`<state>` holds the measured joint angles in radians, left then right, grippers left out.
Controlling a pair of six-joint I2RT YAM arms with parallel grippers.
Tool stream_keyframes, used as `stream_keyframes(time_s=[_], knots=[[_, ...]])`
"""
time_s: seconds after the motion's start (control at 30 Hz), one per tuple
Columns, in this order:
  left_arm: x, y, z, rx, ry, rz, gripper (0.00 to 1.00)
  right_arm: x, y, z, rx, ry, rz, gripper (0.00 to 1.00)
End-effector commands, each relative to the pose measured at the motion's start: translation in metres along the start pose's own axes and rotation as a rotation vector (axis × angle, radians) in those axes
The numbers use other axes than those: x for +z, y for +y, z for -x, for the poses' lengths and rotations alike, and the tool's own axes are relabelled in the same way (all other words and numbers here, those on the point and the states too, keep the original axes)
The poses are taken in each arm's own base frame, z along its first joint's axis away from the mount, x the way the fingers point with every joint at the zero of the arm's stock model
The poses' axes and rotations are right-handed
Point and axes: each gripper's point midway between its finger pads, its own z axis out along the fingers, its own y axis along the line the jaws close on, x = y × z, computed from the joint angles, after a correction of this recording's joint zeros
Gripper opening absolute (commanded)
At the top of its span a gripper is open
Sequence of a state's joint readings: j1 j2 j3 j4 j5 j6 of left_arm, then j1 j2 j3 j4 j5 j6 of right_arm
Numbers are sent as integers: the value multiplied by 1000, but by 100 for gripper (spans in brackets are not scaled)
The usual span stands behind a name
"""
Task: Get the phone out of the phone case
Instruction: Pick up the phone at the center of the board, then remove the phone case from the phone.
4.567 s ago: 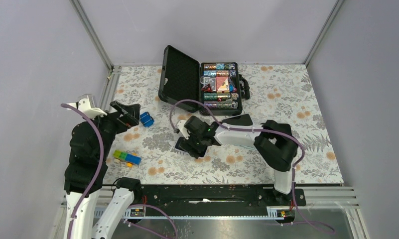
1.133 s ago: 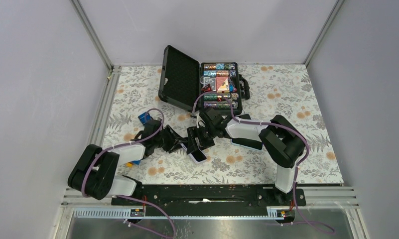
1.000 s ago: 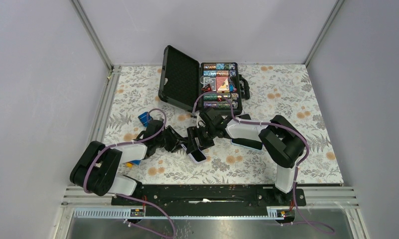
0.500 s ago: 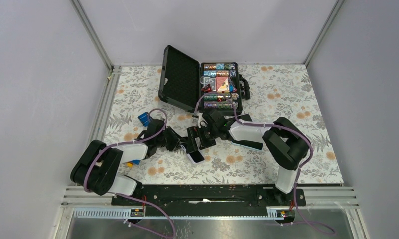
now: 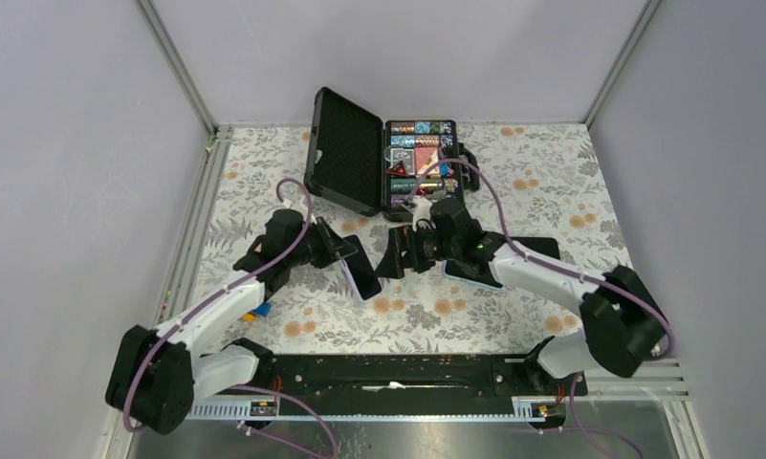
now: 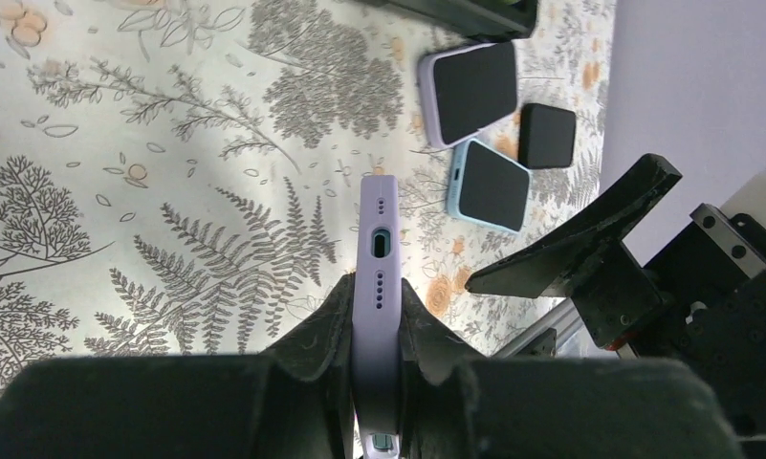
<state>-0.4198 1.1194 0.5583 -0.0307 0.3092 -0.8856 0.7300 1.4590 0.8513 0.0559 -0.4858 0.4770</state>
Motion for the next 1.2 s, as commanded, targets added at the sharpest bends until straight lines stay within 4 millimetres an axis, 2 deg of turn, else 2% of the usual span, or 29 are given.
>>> stream_keyframes(time_s=[0.0,0.33,0.53,0.83,1.0,1.17], knots=[[-31,-52,23,141,-74,-148,0,-26,23,24,9,-155,50,98],[-82,-118,30,176,-100,-369,0,-74,67,26,123,-307,233,98],[-115,-155,35,144,-124,-500,0,-100,94,21,114,-358,376,100],[-144,-183,46,60,-178,-606,0,-128,129,17,113,-412,552,98],[-158,-198,50,3,-198,-696,0,-136,144,25,95,-450,579,88],[-166,-204,52,-17,-200,-718,0,-144,149,44,141,-532,590,74]])
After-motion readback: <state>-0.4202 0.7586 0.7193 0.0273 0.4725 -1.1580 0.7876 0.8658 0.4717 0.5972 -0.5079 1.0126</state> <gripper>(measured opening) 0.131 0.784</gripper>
